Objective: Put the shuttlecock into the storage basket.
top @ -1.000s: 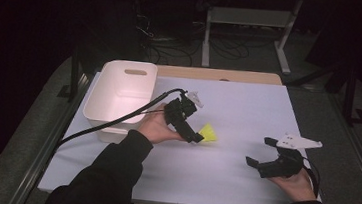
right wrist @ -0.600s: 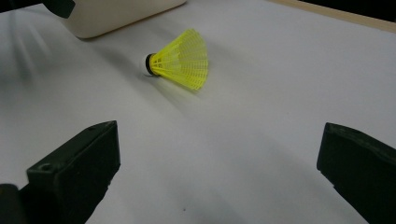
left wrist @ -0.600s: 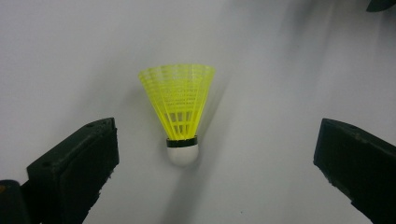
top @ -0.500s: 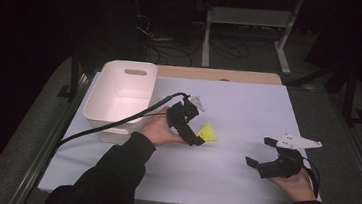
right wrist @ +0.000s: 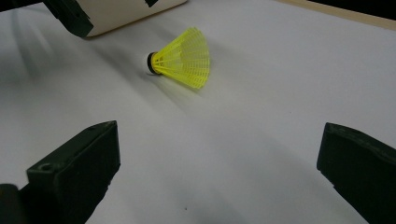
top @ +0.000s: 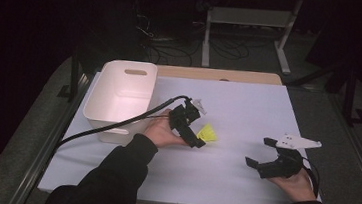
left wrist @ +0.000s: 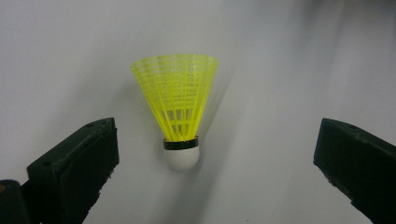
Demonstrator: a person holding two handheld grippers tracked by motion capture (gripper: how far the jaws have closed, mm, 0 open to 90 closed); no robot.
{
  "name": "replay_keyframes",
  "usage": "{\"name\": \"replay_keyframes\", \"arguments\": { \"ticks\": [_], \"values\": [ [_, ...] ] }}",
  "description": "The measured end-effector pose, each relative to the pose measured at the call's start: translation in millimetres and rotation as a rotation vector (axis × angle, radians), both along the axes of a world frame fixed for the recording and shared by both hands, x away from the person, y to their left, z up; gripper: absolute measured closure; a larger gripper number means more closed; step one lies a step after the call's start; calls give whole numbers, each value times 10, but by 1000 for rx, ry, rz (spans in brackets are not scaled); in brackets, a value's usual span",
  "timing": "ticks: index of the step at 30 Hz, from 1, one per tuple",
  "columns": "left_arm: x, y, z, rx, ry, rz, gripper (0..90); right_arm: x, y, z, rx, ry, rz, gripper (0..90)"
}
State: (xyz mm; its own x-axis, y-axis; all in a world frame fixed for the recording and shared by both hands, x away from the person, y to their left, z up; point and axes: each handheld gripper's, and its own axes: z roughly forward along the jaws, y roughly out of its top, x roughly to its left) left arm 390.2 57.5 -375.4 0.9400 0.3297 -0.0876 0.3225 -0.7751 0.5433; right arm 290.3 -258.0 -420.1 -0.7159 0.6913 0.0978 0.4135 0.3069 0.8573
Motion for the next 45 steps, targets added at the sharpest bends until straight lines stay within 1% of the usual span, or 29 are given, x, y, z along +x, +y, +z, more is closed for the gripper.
{"name": "replay_keyframes", "arguments": {
  "ticks": [4,5,8,16,17,22,28,29,32,33,35,38,40,43,45],
  "values": [
    [8,-8,-38,1,7,3,0,0,2,-1,-1,1,1,0],
    [11,-14,-63,9,6,-2,0,0,2,-1,-1,1,1,0],
    [15,-16,-87,14,7,-3,0,0,3,-2,-1,1,1,0],
    [31,-27,-168,17,17,1,0,0,4,-4,-3,1,3,0],
    [37,-27,-179,22,14,-2,0,0,4,-4,-3,2,3,0],
    [59,-30,-254,35,22,5,0,0,4,-4,-3,2,4,0],
    [94,-24,-320,44,31,22,1,2,8,-6,-7,11,9,0],
    [105,-27,-349,50,30,23,1,2,9,-7,-7,11,9,0],
    [112,-34,-373,55,31,19,2,3,9,-8,-7,11,9,0],
    [112,-40,-387,55,33,15,22,3,8,-7,-7,11,9,0],
    [111,-58,-411,60,32,12,31,3,8,-7,-7,11,9,0],
    [129,-59,-431,51,31,20,60,-1,5,-4,-5,9,9,0],
    [138,-55,-436,57,30,19,77,-2,5,-4,-5,8,8,0],
    [139,-54,-438,57,29,14,134,-2,6,-5,-6,9,10,0],
    [136,-57,-440,57,23,12,144,-1,6,-5,-6,9,11,0]
  ]
}}
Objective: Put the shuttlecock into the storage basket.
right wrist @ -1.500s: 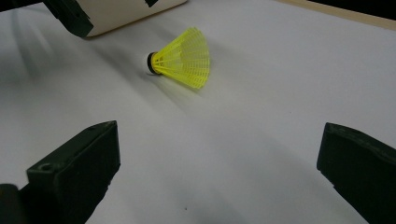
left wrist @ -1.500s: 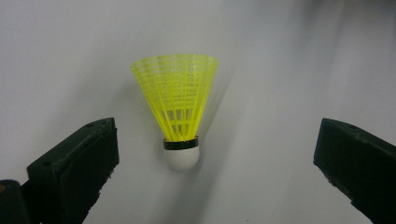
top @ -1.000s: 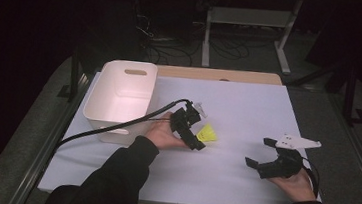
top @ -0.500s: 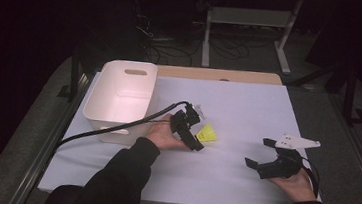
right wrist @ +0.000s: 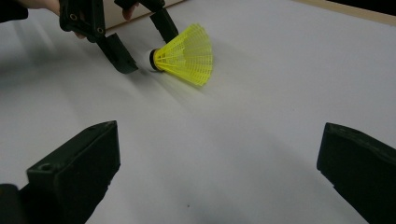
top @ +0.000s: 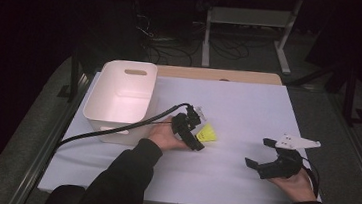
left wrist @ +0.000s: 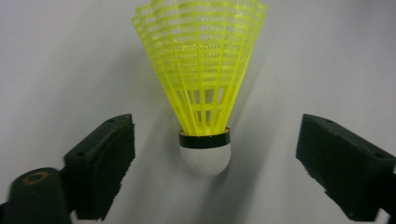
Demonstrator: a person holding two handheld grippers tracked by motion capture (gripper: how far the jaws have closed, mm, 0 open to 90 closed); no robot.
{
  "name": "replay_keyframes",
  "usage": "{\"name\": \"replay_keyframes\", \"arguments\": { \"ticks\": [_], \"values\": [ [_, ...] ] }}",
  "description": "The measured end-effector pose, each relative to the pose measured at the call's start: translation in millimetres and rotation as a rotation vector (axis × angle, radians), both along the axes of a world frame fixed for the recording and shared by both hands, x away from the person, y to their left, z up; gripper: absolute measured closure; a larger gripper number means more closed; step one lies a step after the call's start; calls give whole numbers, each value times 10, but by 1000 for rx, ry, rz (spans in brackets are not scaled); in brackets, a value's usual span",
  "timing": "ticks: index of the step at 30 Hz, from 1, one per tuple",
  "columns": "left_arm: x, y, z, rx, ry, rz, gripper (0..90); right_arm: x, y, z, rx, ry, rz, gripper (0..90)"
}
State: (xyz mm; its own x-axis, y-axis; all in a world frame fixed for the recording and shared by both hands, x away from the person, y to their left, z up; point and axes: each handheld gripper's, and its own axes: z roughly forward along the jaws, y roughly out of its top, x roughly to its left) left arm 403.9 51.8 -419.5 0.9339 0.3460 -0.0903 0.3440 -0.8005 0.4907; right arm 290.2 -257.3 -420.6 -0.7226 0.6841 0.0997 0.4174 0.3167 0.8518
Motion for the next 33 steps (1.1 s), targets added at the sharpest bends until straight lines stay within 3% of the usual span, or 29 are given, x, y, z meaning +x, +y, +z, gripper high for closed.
{"name": "replay_keyframes", "arguments": {
  "ticks": [4,12,24,25,30,33],
  "values": [
    [9,2,-17,8,-1,7,177,0,0,-1,1,2,1,0],
    [7,1,-19,13,-9,-8,337,-4,-2,-1,2,2,0,0],
    [8,4,-37,57,-29,-12,491,-7,-3,1,3,2,-1,0],
    [14,7,-43,65,-32,-8,542,-7,3,0,3,2,2,0],
    [25,3,-48,68,-30,1,628,-12,9,2,3,0,6,0],
    [23,-4,-51,72,-35,-2,641,-14,4,3,5,1,3,0]
  ]
}}
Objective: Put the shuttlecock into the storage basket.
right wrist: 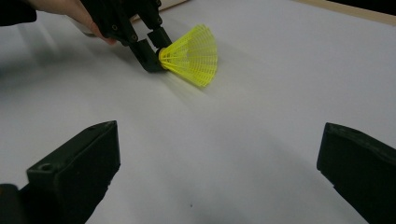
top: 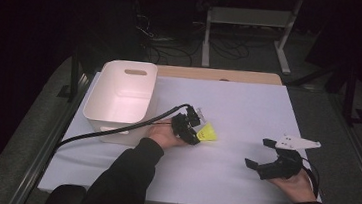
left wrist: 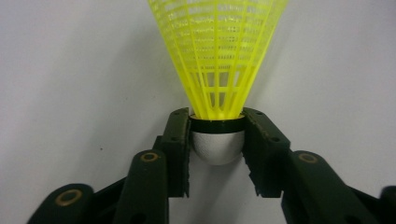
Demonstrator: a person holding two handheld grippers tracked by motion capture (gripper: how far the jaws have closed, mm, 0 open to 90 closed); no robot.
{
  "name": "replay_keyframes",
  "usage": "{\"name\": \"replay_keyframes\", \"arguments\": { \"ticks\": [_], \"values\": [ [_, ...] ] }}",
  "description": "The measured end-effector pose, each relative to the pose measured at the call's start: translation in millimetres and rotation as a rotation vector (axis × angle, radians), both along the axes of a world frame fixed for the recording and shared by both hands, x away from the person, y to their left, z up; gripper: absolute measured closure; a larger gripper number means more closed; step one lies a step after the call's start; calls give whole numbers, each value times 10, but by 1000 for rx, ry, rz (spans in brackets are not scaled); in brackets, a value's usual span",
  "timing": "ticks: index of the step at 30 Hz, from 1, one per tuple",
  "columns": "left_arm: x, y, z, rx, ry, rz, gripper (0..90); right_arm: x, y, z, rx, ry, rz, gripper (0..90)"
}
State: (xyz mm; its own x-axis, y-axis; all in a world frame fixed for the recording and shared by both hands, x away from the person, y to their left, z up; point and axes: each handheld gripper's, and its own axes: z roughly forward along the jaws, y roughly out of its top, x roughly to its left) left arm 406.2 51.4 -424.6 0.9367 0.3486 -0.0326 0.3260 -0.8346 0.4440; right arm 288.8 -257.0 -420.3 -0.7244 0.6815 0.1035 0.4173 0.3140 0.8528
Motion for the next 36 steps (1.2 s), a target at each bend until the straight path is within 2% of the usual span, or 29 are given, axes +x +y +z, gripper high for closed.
{"name": "replay_keyframes", "arguments": {
  "ticks": [14,21,27,31,36],
  "values": [
    [-6,1,23,6,3,-2,648,5,3,-6,-2,4,3,0],
    [-25,-4,96,-11,4,-8,649,2,4,-3,-1,5,4,0],
    [-62,-8,138,-8,14,-26,649,4,5,-6,-2,6,5,0],
    [-86,-3,197,-29,28,-28,649,5,8,-9,-5,9,5,0],
    [-114,9,275,-32,14,-38,649,5,9,-9,-5,8,5,0]
  ]
}}
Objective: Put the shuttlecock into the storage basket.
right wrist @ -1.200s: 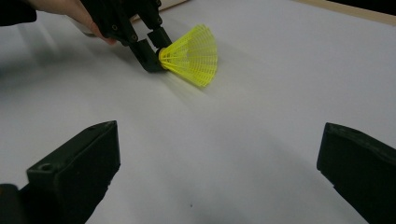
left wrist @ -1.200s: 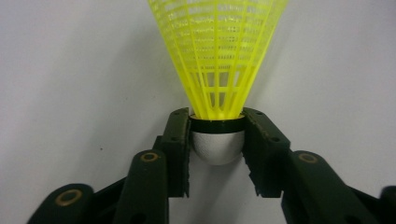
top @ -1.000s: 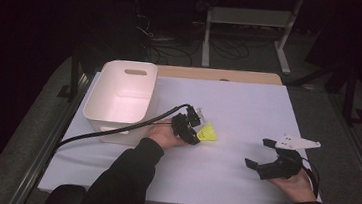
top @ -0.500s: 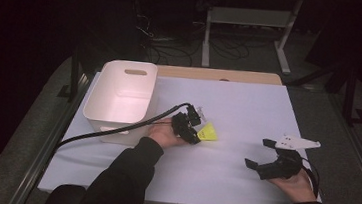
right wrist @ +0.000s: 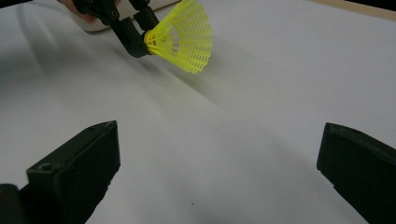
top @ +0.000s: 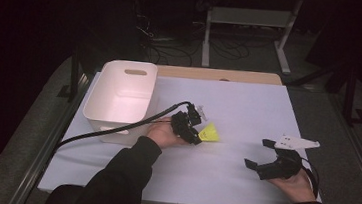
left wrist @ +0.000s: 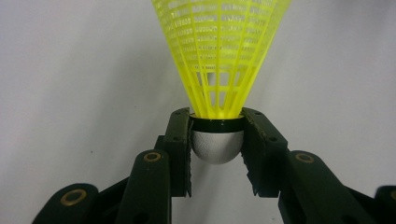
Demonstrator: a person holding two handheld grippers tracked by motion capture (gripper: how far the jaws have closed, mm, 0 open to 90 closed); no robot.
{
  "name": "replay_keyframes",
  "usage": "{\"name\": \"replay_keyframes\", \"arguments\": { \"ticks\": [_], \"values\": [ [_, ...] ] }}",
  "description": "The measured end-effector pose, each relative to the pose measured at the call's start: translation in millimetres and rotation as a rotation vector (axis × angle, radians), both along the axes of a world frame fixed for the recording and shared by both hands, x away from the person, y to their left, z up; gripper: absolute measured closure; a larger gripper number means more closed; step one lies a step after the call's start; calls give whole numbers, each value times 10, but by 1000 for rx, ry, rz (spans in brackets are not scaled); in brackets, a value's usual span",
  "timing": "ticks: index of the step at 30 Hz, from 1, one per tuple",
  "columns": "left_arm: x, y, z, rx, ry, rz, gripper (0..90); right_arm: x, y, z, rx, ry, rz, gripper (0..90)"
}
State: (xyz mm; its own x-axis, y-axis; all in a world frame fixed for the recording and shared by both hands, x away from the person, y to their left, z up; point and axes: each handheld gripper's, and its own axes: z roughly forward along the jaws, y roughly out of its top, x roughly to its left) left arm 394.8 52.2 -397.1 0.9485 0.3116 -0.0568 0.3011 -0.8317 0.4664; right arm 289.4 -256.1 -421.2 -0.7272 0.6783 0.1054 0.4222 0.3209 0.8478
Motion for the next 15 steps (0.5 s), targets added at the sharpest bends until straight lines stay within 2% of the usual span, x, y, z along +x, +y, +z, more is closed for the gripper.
{"name": "replay_keyframes", "arguments": {
  "ticks": [3,7,15],
  "values": [
    [-14,14,32,-5,6,-2,648,0,1,0,0,-1,0,0],
    [-42,34,88,2,-3,-14,648,0,0,-1,0,2,-2,0],
    [-92,88,241,-14,-24,-21,649,3,-2,-4,0,4,-5,0]
  ]
}}
